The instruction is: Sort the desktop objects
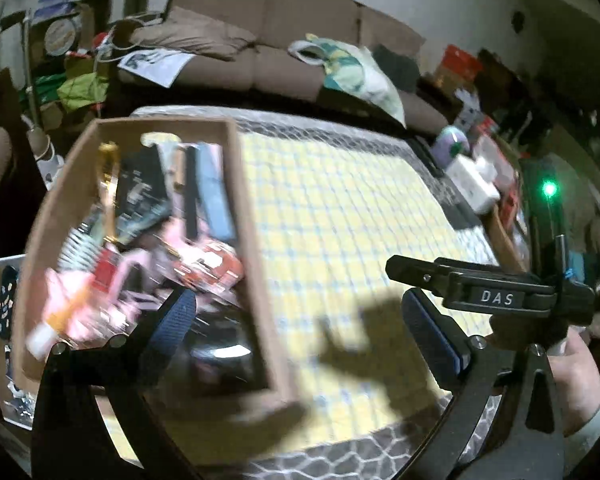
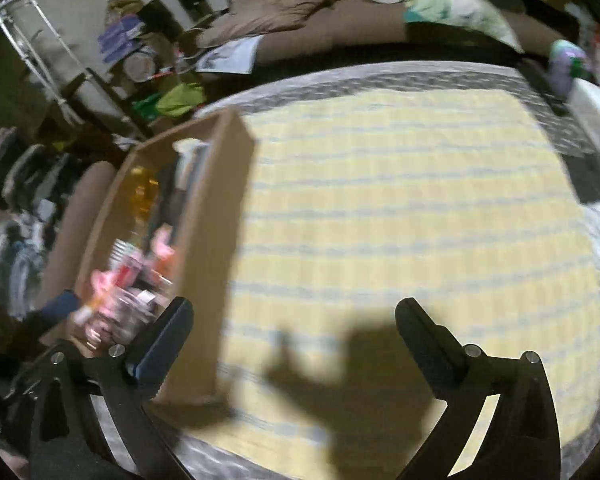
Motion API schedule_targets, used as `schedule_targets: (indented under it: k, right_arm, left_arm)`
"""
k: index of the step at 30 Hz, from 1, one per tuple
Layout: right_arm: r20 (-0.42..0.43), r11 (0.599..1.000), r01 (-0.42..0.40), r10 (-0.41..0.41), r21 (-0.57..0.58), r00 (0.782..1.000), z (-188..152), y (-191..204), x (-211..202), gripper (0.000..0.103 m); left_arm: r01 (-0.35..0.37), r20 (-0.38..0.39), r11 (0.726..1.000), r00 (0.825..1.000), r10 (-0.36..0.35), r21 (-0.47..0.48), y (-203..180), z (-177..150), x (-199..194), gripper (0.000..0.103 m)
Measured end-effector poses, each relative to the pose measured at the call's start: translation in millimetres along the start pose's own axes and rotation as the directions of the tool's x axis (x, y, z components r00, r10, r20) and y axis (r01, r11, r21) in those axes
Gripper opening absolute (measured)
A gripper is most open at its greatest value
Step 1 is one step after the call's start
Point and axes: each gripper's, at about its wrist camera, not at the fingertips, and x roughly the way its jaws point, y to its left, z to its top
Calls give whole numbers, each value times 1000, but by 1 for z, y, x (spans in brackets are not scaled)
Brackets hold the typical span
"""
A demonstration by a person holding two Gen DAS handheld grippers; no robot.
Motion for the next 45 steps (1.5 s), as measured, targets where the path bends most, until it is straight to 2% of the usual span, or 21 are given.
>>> schedule_targets:
  k: [5,11,20,23,26,32,45]
  right_arm:
    - [23,993,114,-115,17,993,-41,-47,-11,103]
    - [43,975,218,-220,41,975,-84,-92,-8,103]
    - [5,954,300,-300,21,954,-122,-118,20,103]
    - [45,943,331,-329,-42,943,-130,-112,21,103]
    - [62,945,327,-326,-11,943,-133,-115,20,103]
    - [134,939,345,-341,-6,930,-141,-111,20,103]
    - [133,942,336,-331,-16,934,-143,-112,20,103]
  left_arm:
    - [-28,-23,998,999,29,54,-50,-36,25,103]
    - [-60,-47,997,997,61,39,-80,-80,56,103]
    - [-187,-77,982,979,188,20,-77,-115,105,103]
    - [-210,-99,977,972,212,30,-74,-121,118,103]
    - [-232,-88,972,968,235,40,-76,-130,125,103]
    - [-273,-59,959,959,277,80,-83,-140,127,103]
    - [-295,-61,953,952,300,75,-83,-137,128,103]
